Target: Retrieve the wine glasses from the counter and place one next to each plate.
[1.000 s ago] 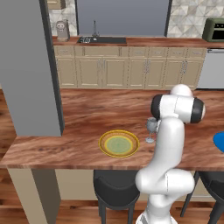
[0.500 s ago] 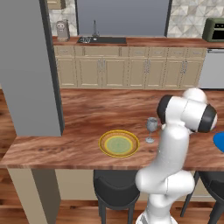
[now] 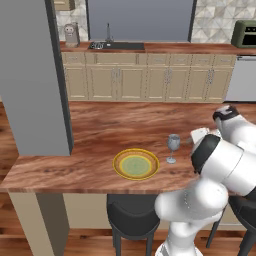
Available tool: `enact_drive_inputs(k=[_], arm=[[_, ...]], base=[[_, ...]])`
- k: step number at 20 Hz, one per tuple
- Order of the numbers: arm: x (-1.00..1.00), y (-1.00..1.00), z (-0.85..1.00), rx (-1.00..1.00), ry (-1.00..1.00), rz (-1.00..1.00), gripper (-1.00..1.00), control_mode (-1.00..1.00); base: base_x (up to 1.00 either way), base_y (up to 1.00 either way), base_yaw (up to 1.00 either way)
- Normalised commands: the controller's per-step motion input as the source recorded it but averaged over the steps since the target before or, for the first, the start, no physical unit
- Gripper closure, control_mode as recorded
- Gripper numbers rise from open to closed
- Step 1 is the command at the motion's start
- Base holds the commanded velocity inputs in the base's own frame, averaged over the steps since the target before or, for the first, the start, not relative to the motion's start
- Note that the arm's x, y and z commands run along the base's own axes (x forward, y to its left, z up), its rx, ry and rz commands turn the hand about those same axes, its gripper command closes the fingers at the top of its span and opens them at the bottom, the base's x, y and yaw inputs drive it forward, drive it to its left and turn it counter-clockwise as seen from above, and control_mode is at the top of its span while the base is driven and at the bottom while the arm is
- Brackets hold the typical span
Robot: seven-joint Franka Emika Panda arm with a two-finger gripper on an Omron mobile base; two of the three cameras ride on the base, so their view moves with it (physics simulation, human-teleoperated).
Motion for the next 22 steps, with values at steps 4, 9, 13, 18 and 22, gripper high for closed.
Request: enact_drive_inputs(k=[4, 9, 13, 18, 22], arm=[[-0.41, 0.18, 0.97, 0.0, 0.0, 0.02, -1.0, -1.0], [-0.43, 0.48, 0.75, 0.0, 0.0, 0.03, -1.0, -1.0], [-0.36, 0.42, 0.62, 0.0, 0.0, 0.07, -1.0, -1.0], [-0.31, 0.22, 0.49, 0.0, -0.01, 0.09, -1.0, -1.0], [-0.47, 0.01, 0.39, 0.01, -0.08, 0.07, -1.0, -1.0]], base=[[0.0, 0.0, 0.0], [0.0, 0.0, 0.0], [0.0, 0.0, 0.0], [0.0, 0.0, 0.0], [0.0, 0.0, 0.0]])
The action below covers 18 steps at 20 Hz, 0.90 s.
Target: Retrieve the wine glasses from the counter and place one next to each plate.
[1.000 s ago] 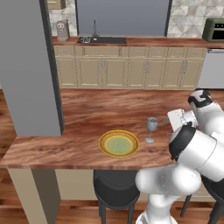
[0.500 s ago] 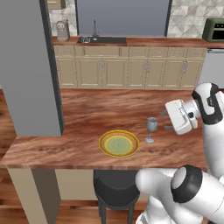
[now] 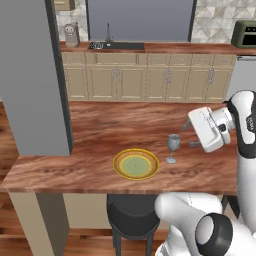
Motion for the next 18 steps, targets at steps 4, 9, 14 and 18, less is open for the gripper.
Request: enact_drive_inputs(k=[4, 9, 14, 18], arm=[[-0.37, 0.0, 0.18, 0.02, -0.07, 0.01, -1.0, 1.0], [0.0, 0.0, 0.0, 0.0, 0.0, 0.0, -1.0, 1.0], [0.0, 0.0, 0.0, 0.0, 0.0, 0.0, -1.0, 1.0], [0.0, 0.0, 0.0, 0.0, 0.0, 0.0, -1.0, 1.0]], base=[[-0.48, 0.0, 0.02], [-1.0, -0.02, 0.04], [-1.0, 0.75, 0.0], [-0.78, 1.0, -0.01]])
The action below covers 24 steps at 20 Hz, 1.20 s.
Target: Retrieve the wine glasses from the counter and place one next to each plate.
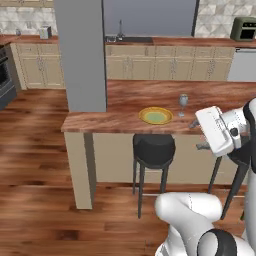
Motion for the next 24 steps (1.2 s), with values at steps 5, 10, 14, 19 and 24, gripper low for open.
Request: enact_drive_inputs(k=[5, 10, 14, 19, 24], arm=[[0.0, 0.0, 0.0, 0.0, 0.0, 0.0, -1.0, 1.0], [0.0, 0.0, 0.0, 0.0, 0.0, 0.0, -1.0, 1.0], [0.0, 0.0, 0.0, 0.0, 0.0, 0.0, -1.0, 1.0], [0.0, 0.0, 0.0, 0.0, 0.0, 0.0, -1.0, 1.0], [0.0, 0.0, 0.0, 0.0, 0.0, 0.0, -1.0, 1.0]], base=[[-0.21, 1.0, -0.02], [0.01, 1.0, -0.14], [0.11, 1.0, -0.15], [0.34, 1.0, -0.11], [0.47, 1.0, -0.09]])
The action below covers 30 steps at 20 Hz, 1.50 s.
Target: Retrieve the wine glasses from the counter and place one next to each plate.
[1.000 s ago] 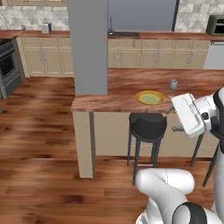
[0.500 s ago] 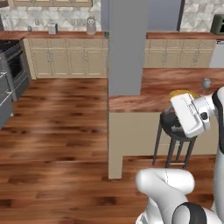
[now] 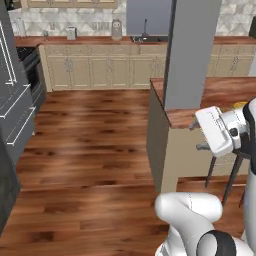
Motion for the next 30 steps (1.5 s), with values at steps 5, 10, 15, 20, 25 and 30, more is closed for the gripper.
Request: enact_drive_inputs(k=[5, 10, 15, 20, 25, 30], arm=[[0.0, 0.0, 0.0, 0.0, 0.0, 0.0, -1.0, 1.0], [0.0, 0.0, 0.0, 0.0, 0.0, 0.0, -1.0, 1.0], [0.0, 0.0, 0.0, 0.0, 0.0, 0.0, -1.0, 1.0], [0.0, 0.0, 0.0, 0.0, 0.0, 0.0, -1.0, 1.0], [0.0, 0.0, 0.0, 0.0, 0.0, 0.0, -1.0, 1.0], [0.0, 0.0, 0.0, 0.0, 0.0, 0.0, -1.0, 1.0]], base=[[0.99, 1.0, -0.08], [1.0, 1.0, -0.11], [1.0, 1.0, -0.11], [1.0, 0.51, -0.05], [0.95, -0.86, 0.12], [0.94, -0.8, 0.16]])
